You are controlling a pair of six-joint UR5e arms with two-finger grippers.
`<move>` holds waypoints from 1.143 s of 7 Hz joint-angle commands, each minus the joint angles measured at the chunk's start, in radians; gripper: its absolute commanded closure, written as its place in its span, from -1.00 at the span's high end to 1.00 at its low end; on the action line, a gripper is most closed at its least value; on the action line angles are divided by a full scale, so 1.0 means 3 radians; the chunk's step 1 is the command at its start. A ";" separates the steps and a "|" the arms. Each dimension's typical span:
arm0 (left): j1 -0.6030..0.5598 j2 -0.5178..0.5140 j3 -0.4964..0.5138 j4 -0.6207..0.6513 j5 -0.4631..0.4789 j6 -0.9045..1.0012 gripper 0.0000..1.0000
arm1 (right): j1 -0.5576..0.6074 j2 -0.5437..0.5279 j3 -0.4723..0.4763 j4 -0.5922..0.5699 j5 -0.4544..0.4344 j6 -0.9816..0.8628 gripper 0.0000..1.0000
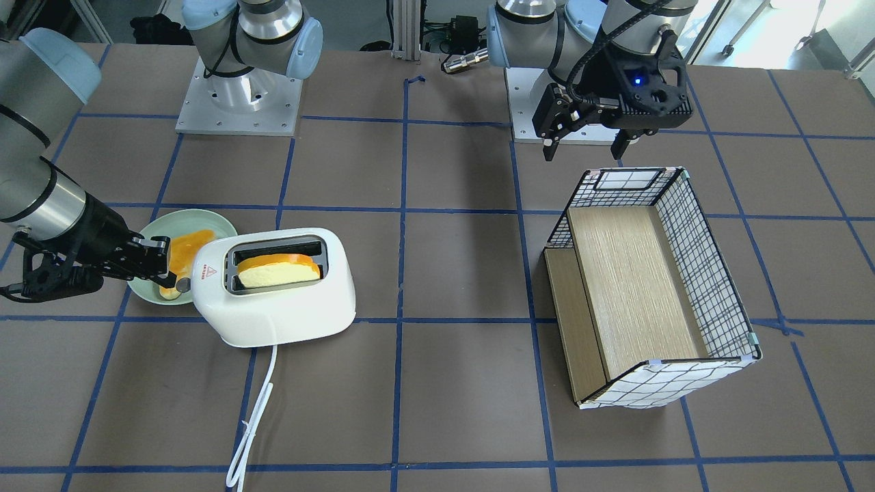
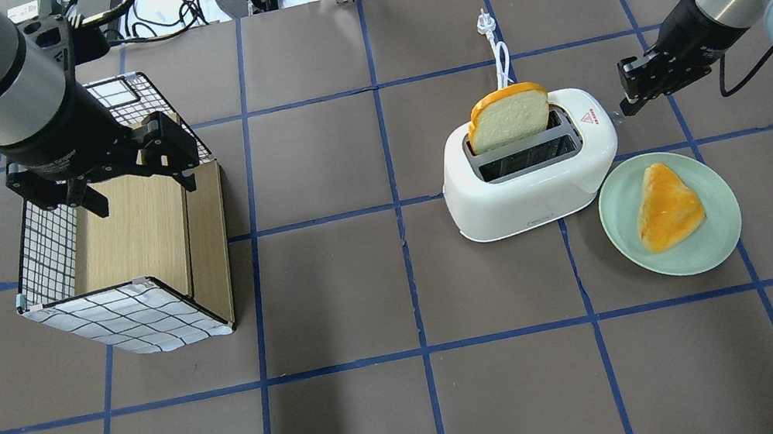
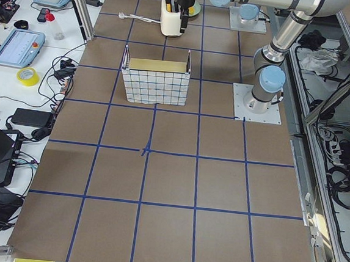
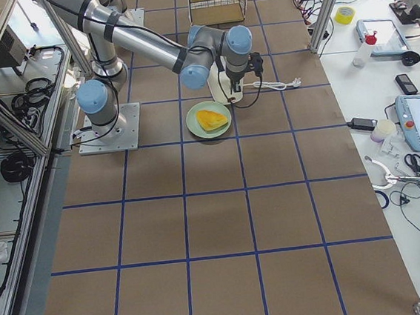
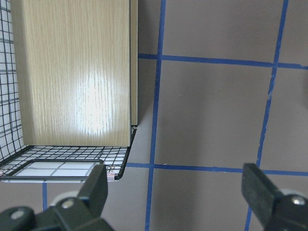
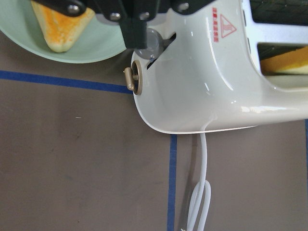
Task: Press toaster with right arm
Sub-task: 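Push the toaster lever down with the right gripper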
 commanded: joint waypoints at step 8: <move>0.0000 0.0000 0.0000 0.0000 0.0005 0.0000 1.00 | 0.0000 0.0166 0.0126 -0.0277 0.0085 -0.0009 -1.00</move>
